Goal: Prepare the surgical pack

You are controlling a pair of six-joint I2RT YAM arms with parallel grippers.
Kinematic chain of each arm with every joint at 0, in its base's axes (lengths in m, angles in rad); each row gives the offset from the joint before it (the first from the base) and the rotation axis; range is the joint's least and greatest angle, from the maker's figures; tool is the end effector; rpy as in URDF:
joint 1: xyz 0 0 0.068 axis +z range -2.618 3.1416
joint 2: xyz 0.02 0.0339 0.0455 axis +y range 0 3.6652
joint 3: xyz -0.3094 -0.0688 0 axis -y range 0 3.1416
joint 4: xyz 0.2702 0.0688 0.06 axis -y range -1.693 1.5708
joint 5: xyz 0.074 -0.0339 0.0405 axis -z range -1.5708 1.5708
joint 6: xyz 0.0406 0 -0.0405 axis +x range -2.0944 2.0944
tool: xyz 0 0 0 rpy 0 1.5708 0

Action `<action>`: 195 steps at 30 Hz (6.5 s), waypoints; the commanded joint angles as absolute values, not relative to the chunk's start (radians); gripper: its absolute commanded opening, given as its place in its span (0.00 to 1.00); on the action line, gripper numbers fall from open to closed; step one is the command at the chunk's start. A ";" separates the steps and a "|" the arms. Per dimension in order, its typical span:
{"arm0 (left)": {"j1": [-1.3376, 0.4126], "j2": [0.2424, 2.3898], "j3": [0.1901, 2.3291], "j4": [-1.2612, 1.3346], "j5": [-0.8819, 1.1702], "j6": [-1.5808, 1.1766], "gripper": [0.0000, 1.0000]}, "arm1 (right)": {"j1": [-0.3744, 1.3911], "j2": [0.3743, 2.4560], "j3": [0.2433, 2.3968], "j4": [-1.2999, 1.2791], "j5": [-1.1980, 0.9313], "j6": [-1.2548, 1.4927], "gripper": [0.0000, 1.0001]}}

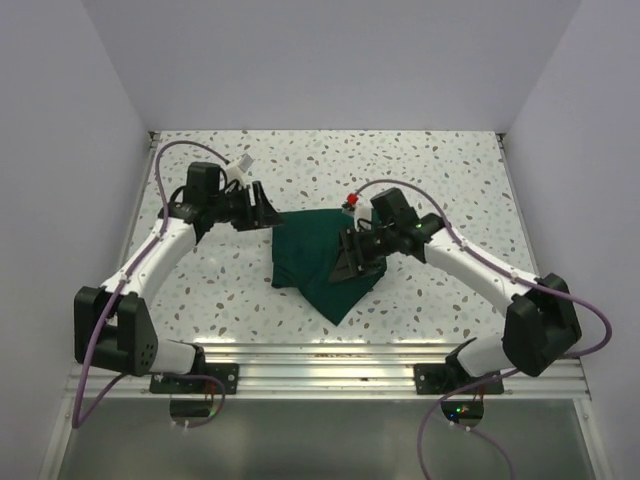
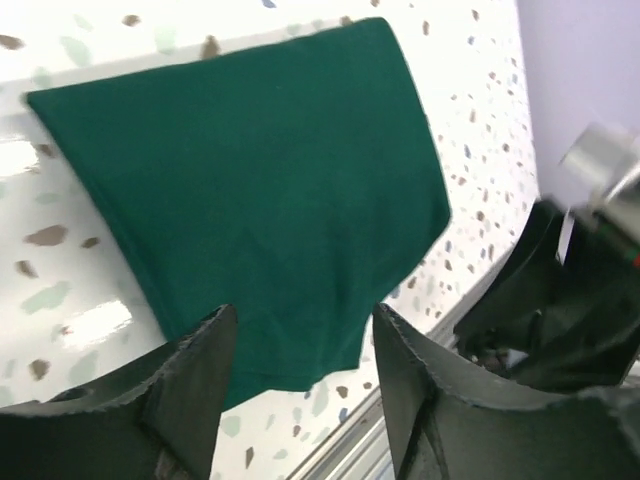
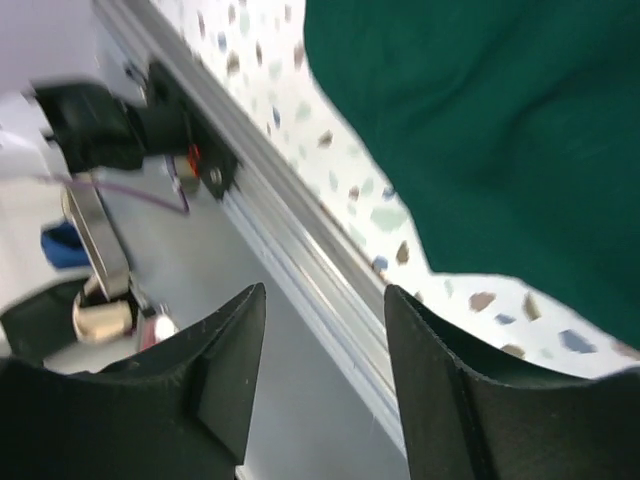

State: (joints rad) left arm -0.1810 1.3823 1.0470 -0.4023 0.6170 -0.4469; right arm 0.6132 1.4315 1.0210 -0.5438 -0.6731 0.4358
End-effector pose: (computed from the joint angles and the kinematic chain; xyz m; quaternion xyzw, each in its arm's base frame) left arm 0.3068 -0.0800 0.3131 0.0063 0.8799 -0.3832 0.2810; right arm 0.2389 0.1990 0.2808 -0.1795 0.8870 0.4158 0.0903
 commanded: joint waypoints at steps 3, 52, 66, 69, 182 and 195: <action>-0.259 1.468 1.043 -0.246 0.756 -0.523 0.51 | 0.450 1.423 1.129 -0.600 -0.560 0.463 0.43; -0.244 1.229 1.040 -0.537 0.434 -0.304 1.00 | 0.322 1.620 0.712 -0.140 -0.657 0.965 0.22; -0.451 1.290 1.097 -0.586 0.289 -0.221 1.00 | 0.295 2.180 1.553 -0.454 -0.637 0.807 0.28; -0.538 1.382 1.163 -0.635 0.139 -0.218 1.00 | 0.273 2.214 1.643 -0.523 -0.612 0.790 0.37; -0.690 1.732 1.531 -0.879 -0.095 -0.268 0.00 | 0.445 1.925 1.286 -0.190 -0.699 0.959 0.36; -0.686 1.706 1.523 -0.839 -0.043 -0.241 0.00 | 0.500 1.994 1.302 -0.006 -0.729 1.038 0.07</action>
